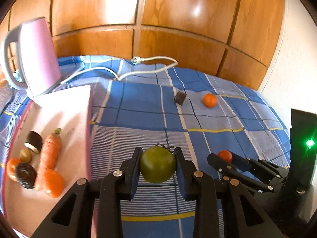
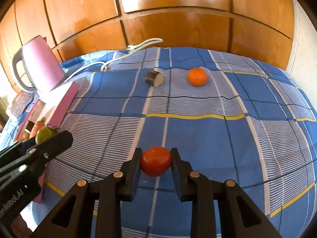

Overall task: Organize fruits
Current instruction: 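Lift and carry both tomatoes toward the tray with both tools, then open both tools over the tray to drop the red and green tomatoes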

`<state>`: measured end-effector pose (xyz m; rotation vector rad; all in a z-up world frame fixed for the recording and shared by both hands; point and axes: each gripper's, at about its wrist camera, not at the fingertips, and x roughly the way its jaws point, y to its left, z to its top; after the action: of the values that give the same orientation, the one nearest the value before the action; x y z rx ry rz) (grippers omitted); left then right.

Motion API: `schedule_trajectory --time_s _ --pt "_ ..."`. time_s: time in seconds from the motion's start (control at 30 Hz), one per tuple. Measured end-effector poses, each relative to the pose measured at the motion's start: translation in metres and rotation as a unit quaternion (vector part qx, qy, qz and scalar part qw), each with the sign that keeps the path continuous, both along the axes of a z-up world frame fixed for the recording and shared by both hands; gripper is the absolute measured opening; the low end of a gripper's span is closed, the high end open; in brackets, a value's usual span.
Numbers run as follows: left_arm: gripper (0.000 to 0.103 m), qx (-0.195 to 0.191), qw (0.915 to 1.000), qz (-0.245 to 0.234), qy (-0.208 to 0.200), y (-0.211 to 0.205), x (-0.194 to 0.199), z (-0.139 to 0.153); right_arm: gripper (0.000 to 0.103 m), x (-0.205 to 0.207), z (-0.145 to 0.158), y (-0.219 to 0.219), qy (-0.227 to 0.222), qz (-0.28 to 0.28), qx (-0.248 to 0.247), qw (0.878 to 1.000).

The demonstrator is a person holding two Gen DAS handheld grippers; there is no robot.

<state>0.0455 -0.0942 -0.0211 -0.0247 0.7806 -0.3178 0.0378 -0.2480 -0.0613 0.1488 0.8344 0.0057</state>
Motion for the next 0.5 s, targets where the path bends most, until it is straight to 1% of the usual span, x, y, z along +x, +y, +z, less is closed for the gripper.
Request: schedule_trajectory --time_s 0.2,0.33,0.5 --pt "0.032 -0.010 0.9990 0.036 -0.024 0.036 -0.004 0.021 0.029 0.003 0.011 0.019 -0.010 0.023 0.009 1.000" --pt "0.032 -0.018 0.9968 0.071 -0.033 0.070 -0.003 0.031 0.029 0.012 0.024 0.043 -0.018 0.062 0.015 0.998" --pt "0.032 -0.025 0.9917 0.122 -0.032 0.115 -0.002 0.034 0.029 0.018 0.038 0.081 -0.025 0.115 0.023 0.993"
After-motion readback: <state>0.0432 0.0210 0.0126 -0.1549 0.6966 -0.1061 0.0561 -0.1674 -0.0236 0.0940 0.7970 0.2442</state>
